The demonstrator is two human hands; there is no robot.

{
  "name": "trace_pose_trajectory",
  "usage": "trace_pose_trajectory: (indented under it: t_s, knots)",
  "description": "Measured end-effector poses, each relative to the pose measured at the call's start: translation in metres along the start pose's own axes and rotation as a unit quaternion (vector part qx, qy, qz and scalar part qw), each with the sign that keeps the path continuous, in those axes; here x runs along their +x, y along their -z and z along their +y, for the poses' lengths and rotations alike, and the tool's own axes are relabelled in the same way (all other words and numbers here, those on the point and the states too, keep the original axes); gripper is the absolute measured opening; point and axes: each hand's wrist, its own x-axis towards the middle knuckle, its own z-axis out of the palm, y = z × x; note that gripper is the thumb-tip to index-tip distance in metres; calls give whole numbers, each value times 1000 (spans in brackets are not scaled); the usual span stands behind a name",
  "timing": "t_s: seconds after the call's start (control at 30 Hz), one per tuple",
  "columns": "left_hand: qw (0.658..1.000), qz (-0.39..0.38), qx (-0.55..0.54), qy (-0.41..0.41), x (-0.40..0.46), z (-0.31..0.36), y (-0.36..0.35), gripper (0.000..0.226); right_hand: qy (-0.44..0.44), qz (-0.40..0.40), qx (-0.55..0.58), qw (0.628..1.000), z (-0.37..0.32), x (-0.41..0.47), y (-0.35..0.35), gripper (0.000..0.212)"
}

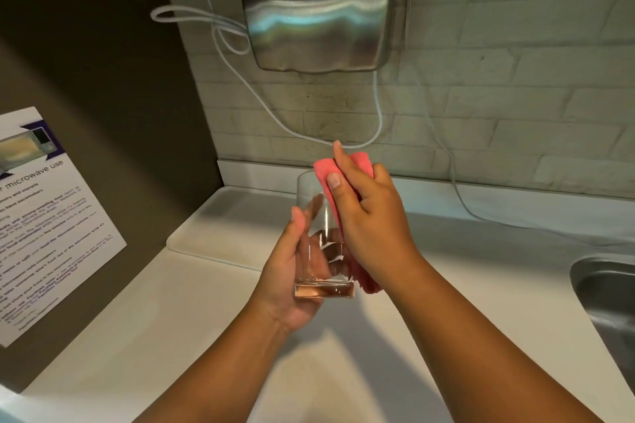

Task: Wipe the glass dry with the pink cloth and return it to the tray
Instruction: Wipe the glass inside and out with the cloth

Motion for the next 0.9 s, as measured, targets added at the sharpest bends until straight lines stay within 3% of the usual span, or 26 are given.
trace_pose_trajectory:
  t_s: [0.33,0.47,0.7,0.83,0.9]
  knots:
    - [999,1,-45,-16,3,7,8,74,-83,-50,130,987,11,-16,-4,45]
    - [999,15,-32,-13,2,9,13,73,-39,-53,78,995,12,-31,-7,44]
    - [999,44,-11,6,3,4,17,71,74,-77,-128,986,-4,-44,-9,48]
    - [999,26,21,8,1,-3,13,54,105,-48,-170,979,-7,-27,-6,49]
    - [999,25,31,2,0,-9,8,56,79,-11,-146,986,-5,-5,1,48]
